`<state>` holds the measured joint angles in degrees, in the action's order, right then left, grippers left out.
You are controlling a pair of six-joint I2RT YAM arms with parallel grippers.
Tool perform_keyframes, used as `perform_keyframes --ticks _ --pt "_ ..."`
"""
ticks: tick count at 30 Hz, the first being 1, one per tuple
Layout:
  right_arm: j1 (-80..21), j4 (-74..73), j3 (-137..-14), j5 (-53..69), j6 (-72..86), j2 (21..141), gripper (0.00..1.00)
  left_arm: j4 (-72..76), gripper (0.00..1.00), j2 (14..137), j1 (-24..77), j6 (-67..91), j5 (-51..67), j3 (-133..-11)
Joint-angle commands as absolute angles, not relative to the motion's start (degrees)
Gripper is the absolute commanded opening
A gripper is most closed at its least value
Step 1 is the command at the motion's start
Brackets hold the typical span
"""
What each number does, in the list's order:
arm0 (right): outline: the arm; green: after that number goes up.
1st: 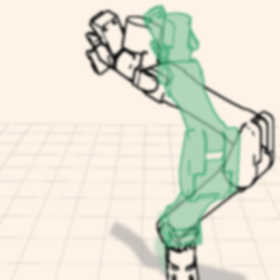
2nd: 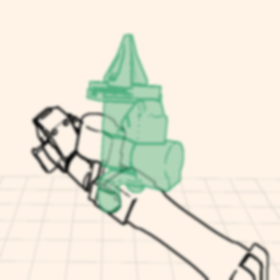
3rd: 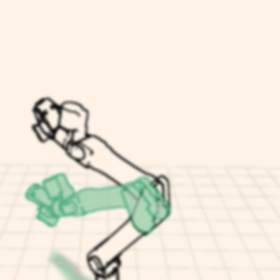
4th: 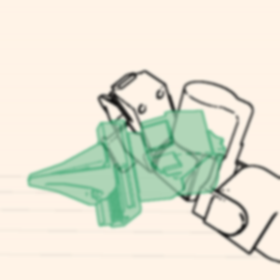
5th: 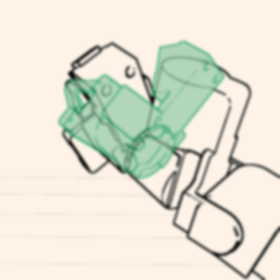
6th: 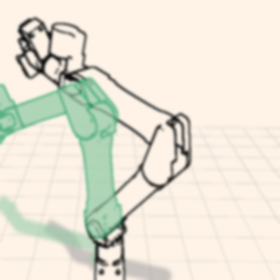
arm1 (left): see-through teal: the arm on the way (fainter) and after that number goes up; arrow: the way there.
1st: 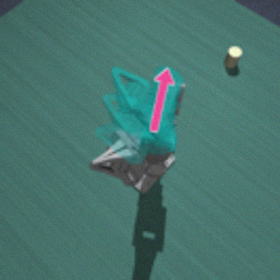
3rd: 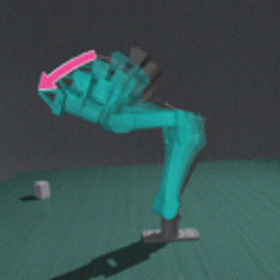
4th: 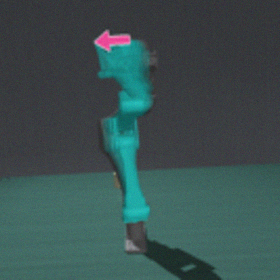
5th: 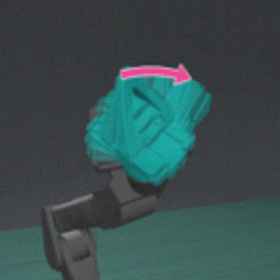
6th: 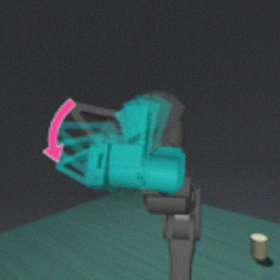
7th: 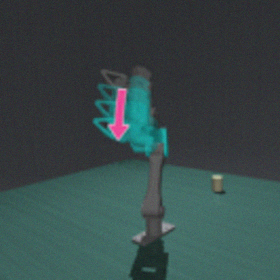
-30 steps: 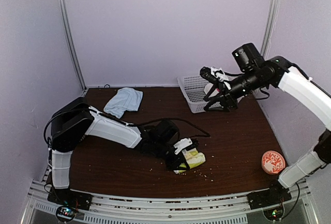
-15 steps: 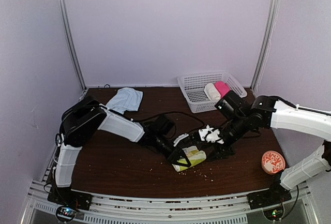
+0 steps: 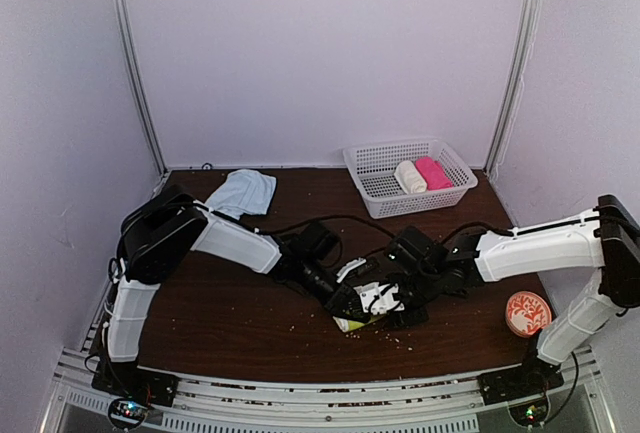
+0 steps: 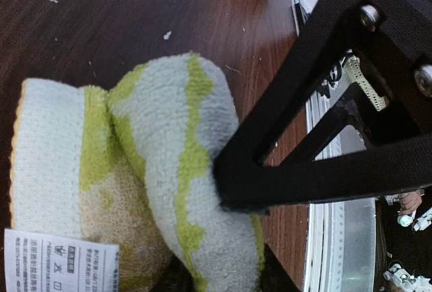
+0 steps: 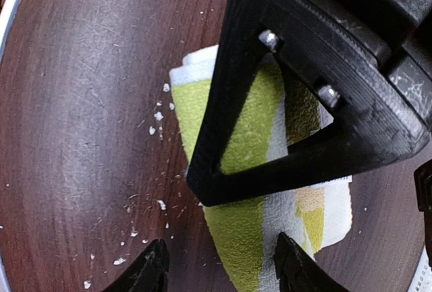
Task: Roll the towels
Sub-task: Roll the towel at the center of the board.
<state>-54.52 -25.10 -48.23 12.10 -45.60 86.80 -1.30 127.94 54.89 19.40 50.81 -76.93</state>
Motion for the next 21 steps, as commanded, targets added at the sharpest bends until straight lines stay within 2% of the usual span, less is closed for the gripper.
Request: perform_keyframes --ticks 1,10,18,21 --pt "-54.9 -16.2 -46.3 6.6 -47.3 87.6 0.55 -9.2 0.3 132.2 55.5 19.0 45.6 -73.5" --pt "-54.9 -12.7 -44.5 4.9 -51.0 90.7 0.53 -9.9 0.32 131.9 55.4 17.9 46.4 -74.0" --pt "-54.9 -15.6 -45.9 5.0 -52.8 97.6 0.31 -11.2 0.5 123.9 55.0 15.6 42.3 -70.9" --pt "-54.9 -19.0 -46.9 7.2 -52.9 98.4 0.26 -11.1 0.55 119.4 54.2 16.4 38.6 -68.7"
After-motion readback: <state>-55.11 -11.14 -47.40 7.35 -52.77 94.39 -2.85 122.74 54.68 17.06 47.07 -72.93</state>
